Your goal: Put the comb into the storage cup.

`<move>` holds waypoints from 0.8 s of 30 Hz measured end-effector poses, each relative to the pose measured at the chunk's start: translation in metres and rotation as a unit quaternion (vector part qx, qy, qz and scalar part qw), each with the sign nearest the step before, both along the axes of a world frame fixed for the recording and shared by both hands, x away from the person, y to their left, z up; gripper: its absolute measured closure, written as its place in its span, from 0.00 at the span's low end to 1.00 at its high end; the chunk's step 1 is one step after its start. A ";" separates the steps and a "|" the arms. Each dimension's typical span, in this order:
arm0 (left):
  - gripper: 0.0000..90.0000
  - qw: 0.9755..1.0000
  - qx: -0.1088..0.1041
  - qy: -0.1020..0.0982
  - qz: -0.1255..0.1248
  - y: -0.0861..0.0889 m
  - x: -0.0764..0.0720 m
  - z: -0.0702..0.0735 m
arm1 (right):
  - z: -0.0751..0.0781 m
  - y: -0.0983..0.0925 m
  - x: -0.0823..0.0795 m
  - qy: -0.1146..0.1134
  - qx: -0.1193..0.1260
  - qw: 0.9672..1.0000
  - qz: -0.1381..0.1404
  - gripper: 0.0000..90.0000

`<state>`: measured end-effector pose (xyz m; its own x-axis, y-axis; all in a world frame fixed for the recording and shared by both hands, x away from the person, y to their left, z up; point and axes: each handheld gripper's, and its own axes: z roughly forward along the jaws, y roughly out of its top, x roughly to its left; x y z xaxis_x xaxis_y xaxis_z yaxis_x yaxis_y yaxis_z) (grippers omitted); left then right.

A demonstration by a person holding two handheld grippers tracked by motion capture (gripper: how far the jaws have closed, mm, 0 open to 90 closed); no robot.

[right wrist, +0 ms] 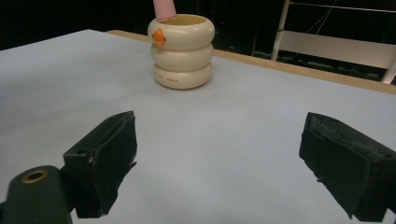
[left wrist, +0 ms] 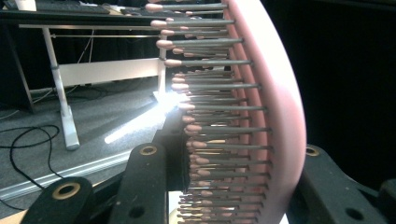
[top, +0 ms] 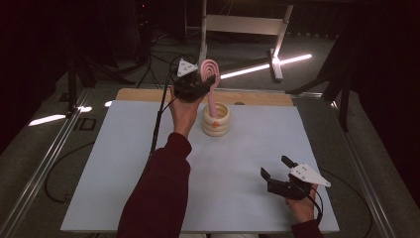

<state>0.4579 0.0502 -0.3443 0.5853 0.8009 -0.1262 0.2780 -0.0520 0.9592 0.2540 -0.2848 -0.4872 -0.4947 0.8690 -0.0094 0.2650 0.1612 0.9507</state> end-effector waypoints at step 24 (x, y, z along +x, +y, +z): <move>0.71 1.000 0.003 -0.002 0.003 -0.005 0.002 -0.006 | 0.000 0.000 0.000 -0.002 0.001 1.000 -0.002 0.12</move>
<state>0.4601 0.0456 -0.3500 0.5812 0.8049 -0.1197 0.2743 -0.0553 0.9600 0.2538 -0.2851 -0.4870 -0.4919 0.8706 -0.0090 0.2619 0.1578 0.9521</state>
